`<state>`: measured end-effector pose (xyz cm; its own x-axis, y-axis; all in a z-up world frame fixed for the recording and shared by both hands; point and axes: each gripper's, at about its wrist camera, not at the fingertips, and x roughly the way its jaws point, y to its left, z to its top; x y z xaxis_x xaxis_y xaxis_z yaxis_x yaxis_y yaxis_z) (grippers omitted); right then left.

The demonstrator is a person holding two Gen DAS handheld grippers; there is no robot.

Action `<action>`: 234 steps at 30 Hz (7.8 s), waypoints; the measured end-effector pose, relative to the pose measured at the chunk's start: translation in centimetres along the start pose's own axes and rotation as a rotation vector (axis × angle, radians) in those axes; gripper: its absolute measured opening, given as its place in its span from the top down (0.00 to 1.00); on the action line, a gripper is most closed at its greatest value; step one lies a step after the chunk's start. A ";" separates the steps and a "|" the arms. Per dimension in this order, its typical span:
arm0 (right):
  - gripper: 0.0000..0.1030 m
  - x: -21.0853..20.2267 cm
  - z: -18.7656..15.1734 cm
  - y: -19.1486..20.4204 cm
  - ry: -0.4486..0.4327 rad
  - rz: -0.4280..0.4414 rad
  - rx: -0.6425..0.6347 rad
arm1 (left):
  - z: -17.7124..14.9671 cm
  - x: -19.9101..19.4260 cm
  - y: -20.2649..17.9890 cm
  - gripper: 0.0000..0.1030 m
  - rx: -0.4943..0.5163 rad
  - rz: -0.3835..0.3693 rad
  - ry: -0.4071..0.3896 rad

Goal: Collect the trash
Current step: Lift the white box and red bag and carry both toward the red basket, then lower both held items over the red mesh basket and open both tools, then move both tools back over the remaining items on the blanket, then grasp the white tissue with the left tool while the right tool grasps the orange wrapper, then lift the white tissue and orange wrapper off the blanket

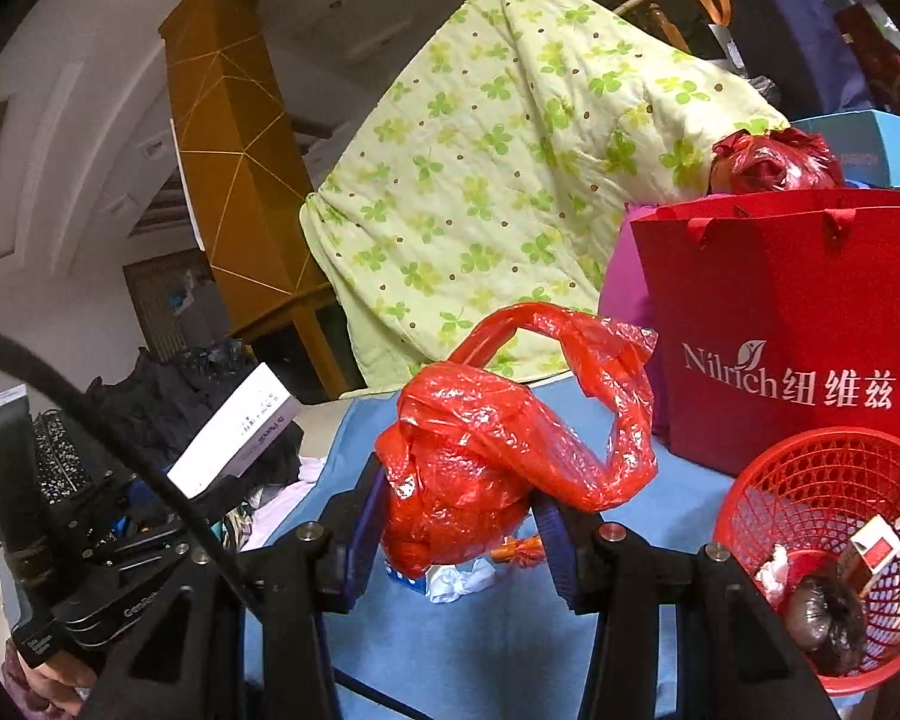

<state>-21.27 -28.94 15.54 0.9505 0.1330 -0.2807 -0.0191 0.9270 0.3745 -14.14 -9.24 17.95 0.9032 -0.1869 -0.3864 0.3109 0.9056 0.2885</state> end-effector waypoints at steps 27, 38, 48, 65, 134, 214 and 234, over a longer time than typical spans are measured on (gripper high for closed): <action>0.52 -2.4 0.1 -1.4 -0.033 -0.002 0.038 | 1.2 -0.1 -3.2 0.47 0.056 -0.039 0.002; 0.52 -3.2 -0.3 -1.9 -0.038 -0.015 0.061 | 1.4 0.1 -4.3 0.47 0.070 -0.056 0.008; 0.52 -4.0 -0.4 -2.8 -0.046 -0.032 0.077 | 1.5 0.2 -5.7 0.47 0.087 -0.077 0.014; 0.51 -5.4 -0.7 -6.2 -0.056 -0.069 0.136 | 1.6 0.7 -9.0 0.47 0.131 -0.124 0.033; 0.35 7.6 -4.9 -2.9 0.252 0.050 0.064 | -17.1 15.3 7.0 0.37 -0.207 -0.063 0.406; 0.63 13.7 -3.8 -6.3 0.080 0.120 0.131 | -9.1 13.4 -0.1 0.74 -0.223 -0.351 0.256; 0.63 1.5 -2.1 -4.6 -0.002 0.072 0.102 | -3.0 3.6 -1.6 0.74 -0.148 -0.175 0.085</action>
<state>-20.37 -32.29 11.51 0.9485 0.1971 -0.2478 -0.0558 0.8744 0.4819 -12.25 -10.24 13.48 0.8093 -0.3190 -0.4933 0.4083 0.9091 0.0819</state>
